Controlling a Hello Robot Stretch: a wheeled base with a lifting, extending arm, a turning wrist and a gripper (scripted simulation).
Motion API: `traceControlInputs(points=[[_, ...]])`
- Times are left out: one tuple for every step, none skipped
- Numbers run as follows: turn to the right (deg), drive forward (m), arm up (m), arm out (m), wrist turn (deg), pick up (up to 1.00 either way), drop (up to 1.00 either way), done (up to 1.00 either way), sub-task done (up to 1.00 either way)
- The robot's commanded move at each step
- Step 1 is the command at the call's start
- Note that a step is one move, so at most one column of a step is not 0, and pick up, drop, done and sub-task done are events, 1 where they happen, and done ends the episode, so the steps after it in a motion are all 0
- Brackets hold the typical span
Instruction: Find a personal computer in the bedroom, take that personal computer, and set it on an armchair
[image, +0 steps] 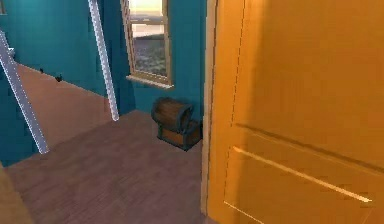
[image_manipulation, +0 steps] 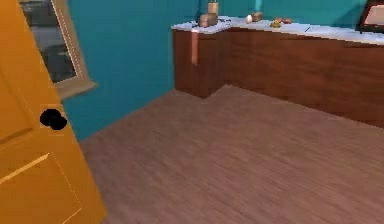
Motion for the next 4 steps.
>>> traceControlInputs(points=[[0.0,0.20,0.00,0.00,0.0,0.00,0.00,0.00,0.00],[-9.0,0.00,0.00,0.00,0.0,0.00,0.00,0.00,0.00],[0.0,0.35,0.00,0.00,0.0,0.00,0.00,0.00,0.00],[-27.0,0.00,0.00,0.00,0.0,0.00,0.00,0.00,0.00]])
